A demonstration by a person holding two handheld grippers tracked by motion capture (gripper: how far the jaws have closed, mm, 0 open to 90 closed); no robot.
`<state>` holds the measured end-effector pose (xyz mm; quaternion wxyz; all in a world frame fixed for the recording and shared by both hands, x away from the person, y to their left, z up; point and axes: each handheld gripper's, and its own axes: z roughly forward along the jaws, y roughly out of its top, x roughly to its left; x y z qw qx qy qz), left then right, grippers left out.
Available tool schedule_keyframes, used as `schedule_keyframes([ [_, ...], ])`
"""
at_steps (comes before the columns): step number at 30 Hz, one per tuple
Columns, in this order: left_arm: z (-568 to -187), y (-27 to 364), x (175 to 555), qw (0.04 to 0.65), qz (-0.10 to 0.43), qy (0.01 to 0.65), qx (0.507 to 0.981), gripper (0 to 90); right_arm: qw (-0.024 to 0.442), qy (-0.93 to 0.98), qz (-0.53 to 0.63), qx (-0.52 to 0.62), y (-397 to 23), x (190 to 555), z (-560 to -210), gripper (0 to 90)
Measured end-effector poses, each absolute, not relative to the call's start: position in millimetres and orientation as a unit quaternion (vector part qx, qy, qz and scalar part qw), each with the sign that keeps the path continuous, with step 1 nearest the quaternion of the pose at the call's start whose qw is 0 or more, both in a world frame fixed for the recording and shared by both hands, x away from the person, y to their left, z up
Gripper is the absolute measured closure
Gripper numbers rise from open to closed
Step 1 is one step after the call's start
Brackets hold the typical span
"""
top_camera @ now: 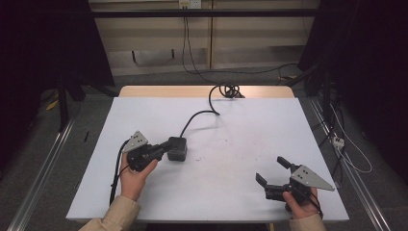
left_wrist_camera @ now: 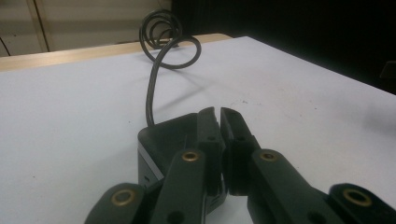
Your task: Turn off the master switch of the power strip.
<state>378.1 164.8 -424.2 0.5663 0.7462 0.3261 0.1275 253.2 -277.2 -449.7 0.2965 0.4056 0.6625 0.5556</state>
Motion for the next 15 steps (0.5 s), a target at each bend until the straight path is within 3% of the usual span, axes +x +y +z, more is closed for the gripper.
schedule_keyframes([
  [15, -424.0, 159.0, 382.3, 0.561, 0.117, 0.335, 0.748, 90.0, 0.297, 0.662, 0.555, 0.407, -277.5, 253.2, -449.9, 2.0],
])
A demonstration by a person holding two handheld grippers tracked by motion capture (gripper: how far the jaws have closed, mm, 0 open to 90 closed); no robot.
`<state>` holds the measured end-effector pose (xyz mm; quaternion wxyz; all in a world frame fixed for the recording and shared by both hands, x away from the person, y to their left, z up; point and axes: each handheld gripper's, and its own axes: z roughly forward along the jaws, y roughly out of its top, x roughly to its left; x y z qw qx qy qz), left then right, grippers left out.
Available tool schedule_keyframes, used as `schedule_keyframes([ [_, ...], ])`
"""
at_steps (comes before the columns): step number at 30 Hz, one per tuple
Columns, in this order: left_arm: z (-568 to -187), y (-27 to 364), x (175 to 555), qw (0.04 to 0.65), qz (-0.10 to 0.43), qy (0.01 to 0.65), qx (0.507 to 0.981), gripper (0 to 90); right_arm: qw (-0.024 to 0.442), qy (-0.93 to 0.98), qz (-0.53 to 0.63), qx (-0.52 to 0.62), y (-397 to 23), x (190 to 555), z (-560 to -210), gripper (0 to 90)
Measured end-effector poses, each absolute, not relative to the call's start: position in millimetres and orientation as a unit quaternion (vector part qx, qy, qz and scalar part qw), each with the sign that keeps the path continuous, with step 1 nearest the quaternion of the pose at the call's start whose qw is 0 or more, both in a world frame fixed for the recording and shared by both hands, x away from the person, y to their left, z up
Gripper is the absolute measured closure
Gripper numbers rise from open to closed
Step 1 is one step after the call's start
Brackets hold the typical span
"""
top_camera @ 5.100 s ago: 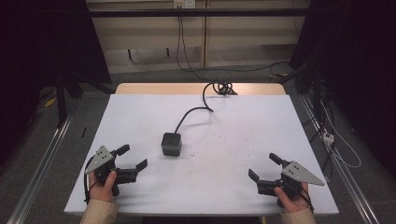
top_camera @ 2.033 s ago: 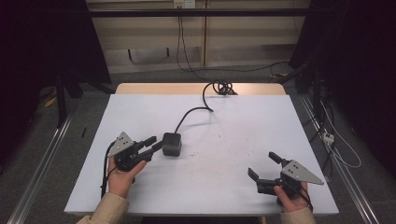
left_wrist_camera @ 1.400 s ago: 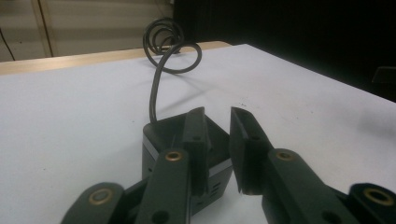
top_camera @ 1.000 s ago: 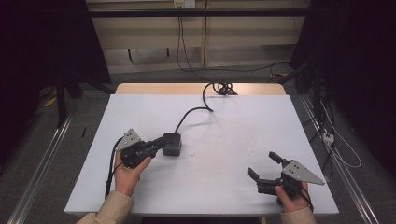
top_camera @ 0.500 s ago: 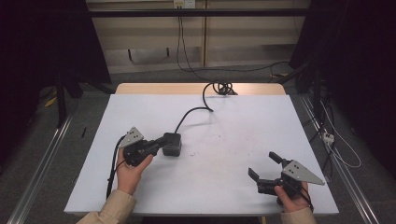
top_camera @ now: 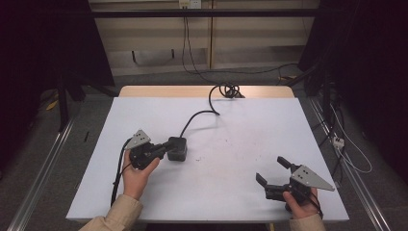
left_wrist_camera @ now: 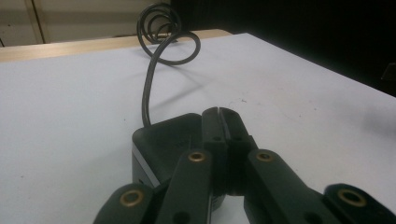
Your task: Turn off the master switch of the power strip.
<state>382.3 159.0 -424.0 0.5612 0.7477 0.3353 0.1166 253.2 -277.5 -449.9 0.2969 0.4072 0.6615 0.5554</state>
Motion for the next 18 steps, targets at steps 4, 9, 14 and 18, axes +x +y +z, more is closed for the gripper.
schedule_keyframes([
  [4, -423.2, 157.3, 383.3, 0.555, 0.110, 0.339, 0.752, 90.0, 0.298, 0.661, 0.556, 0.406, -277.2, 253.2, -449.8, 2.0],
  [9, -423.0, 155.4, 385.3, 0.549, 0.105, 0.344, 0.755, 90.0, 0.297, 0.662, 0.557, 0.405, -276.7, 253.4, -450.0, 1.9],
  [14, -423.3, 153.9, 387.7, 0.548, 0.099, 0.351, 0.753, 90.0, 0.296, 0.662, 0.557, 0.405, -276.9, 253.4, -449.8, 2.0],
  [18, -424.0, 153.0, 389.5, 0.546, 0.097, 0.357, 0.752, 90.0, 0.296, 0.662, 0.557, 0.405, -276.9, 253.5, -449.9, 2.0],
])
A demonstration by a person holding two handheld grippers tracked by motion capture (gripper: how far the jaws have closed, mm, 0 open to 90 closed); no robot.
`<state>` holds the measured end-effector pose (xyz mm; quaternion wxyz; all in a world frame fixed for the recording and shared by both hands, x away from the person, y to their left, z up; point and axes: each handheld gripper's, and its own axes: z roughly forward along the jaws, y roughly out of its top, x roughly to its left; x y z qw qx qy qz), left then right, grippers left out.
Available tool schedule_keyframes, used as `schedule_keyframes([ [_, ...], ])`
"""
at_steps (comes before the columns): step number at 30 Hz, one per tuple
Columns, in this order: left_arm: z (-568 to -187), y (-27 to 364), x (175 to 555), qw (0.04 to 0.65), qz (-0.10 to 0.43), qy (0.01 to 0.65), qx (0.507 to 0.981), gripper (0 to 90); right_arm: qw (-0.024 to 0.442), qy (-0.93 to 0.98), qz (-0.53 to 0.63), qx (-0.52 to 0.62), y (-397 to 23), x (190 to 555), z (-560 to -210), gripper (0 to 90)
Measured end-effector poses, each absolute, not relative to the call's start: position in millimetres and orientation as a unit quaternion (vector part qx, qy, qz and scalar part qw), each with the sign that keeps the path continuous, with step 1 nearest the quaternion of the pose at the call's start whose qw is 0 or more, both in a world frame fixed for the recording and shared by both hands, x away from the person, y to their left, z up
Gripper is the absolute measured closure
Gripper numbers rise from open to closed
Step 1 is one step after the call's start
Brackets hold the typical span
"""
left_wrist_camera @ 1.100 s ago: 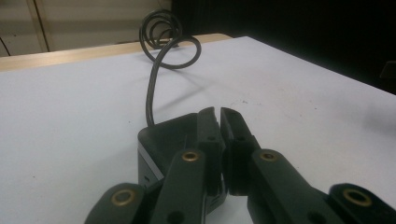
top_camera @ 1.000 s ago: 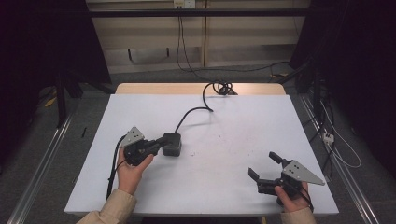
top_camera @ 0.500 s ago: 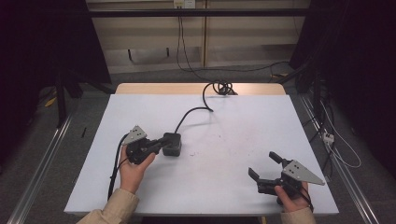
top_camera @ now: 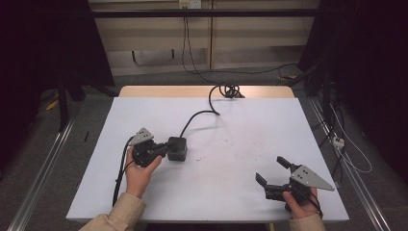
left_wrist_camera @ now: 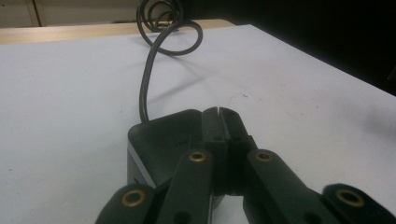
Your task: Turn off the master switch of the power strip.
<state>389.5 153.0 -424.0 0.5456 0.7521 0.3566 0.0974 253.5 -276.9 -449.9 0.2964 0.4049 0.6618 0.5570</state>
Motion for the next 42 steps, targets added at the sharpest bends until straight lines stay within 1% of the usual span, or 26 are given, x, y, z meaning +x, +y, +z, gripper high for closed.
schedule_keyframes([
  [6, -425.5, 153.2, 391.0, 0.542, 0.094, 0.369, 0.750, 90.0, 0.296, 0.663, 0.557, 0.404, -276.8, 253.6, -449.9, 2.0],
  [22, -427.1, 151.0, 390.8, 0.523, 0.110, 0.367, 0.761, 90.0, 0.295, 0.663, 0.557, 0.404, -276.7, 253.7, -450.1, 2.0],
  [42, -428.6, 147.8, 390.5, 0.514, 0.119, 0.362, 0.768, 90.0, 0.294, 0.664, 0.557, 0.403, -276.4, 253.8, -450.1, 2.1],
])
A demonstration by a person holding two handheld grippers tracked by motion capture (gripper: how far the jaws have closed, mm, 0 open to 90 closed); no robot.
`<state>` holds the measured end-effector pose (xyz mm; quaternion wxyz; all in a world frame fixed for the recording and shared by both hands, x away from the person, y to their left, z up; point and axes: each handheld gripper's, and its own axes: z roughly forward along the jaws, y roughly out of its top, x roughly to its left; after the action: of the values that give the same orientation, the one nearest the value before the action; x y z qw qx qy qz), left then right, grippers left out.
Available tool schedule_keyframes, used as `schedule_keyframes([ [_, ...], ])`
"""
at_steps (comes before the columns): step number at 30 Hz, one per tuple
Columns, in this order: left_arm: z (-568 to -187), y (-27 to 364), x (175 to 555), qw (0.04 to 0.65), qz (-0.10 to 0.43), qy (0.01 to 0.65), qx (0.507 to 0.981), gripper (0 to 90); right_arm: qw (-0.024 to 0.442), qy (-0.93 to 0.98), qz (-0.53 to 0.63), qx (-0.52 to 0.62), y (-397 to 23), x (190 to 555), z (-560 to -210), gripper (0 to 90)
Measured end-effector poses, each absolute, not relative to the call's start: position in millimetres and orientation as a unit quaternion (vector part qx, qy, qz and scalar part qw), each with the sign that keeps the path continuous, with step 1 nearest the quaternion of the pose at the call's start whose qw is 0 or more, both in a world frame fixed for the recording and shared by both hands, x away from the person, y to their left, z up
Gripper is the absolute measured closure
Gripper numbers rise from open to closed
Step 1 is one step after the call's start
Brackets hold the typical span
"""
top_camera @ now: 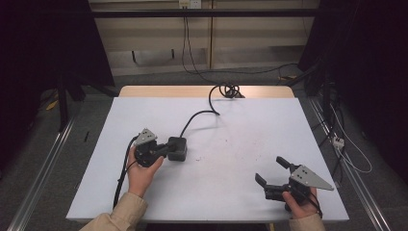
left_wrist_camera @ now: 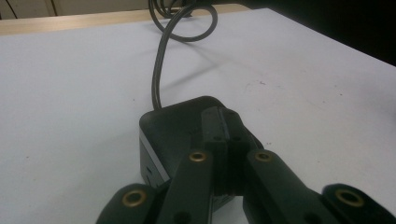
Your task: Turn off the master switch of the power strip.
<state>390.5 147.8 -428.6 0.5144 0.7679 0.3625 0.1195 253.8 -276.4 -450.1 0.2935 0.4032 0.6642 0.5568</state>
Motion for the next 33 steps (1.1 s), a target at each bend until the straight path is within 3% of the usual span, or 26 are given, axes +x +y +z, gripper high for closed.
schedule_keyframes([
  [33, -429.3, 143.3, 389.2, 0.500, 0.148, 0.341, 0.782, 90.0, 0.292, 0.666, 0.555, 0.404, -275.8, 253.8, -450.8, 2.0],
])
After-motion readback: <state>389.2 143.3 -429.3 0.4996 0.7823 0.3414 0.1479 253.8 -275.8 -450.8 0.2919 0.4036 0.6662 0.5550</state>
